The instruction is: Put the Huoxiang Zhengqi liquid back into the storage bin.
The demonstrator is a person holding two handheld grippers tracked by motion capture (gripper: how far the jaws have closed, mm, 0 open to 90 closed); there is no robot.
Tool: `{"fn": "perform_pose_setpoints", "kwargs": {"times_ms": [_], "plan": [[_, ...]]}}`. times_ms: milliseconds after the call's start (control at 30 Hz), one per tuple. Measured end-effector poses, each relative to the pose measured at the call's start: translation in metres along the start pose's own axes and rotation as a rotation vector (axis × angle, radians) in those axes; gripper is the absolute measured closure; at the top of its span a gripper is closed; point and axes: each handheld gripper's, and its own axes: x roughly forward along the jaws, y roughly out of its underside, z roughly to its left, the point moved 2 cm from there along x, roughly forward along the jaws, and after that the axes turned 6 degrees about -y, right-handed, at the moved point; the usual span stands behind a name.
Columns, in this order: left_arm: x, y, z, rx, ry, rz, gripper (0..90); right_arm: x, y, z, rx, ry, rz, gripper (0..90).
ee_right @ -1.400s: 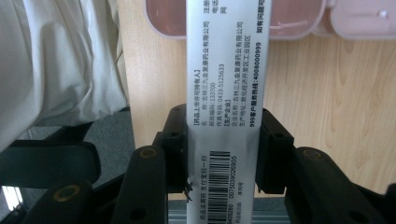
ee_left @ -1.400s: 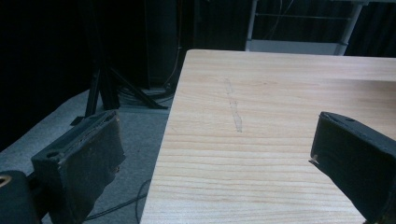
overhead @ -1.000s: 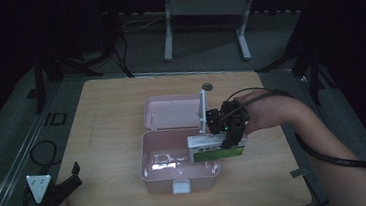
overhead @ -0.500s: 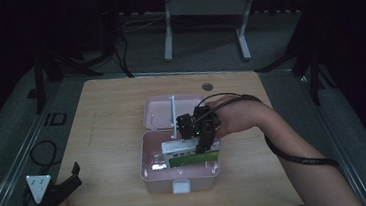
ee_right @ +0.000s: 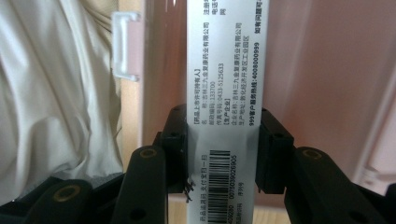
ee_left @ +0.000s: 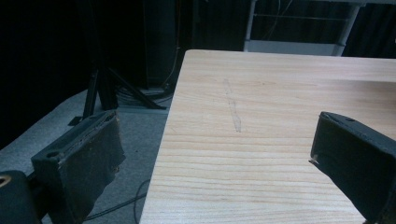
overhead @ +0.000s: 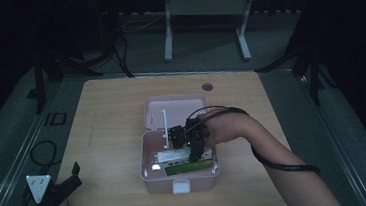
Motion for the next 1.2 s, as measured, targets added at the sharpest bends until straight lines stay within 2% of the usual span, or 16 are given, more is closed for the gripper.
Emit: {"fn": "perform_pose_setpoints", "kwargs": {"times_ms": [133,233,300,700,900,1100,1200], "plan": [[0.000,0.000,0.000,0.001,-0.001,0.000,2.7,0.019,0.001,-0.006,0.017,-0.018,0.003,62.1],[0.000,0.000,0.000,0.000,0.000,-0.001,2.8,0.023,0.001,-0.007,0.022,-0.022,0.001,62.1],[0.000,0.000,0.000,0.001,-0.001,-0.001,2.7,0.038,0.002,-0.011,0.033,-0.046,-0.005,62.1],[0.000,0.000,0.000,-0.003,0.002,-0.001,2.7,0.075,0.002,-0.013,0.064,-0.065,0.011,62.0],[0.000,0.000,0.000,-0.002,0.001,-0.001,2.8,0.081,0.008,-0.011,0.091,-0.074,-0.016,61.9],[0.000,0.000,0.000,-0.002,0.002,0.000,2.7,0.086,0.009,-0.010,0.102,-0.072,0.012,61.1],[0.000,0.000,0.000,-0.003,0.002,0.000,2.7,0.083,0.009,-0.009,0.086,-0.077,0.028,58.7]]}}
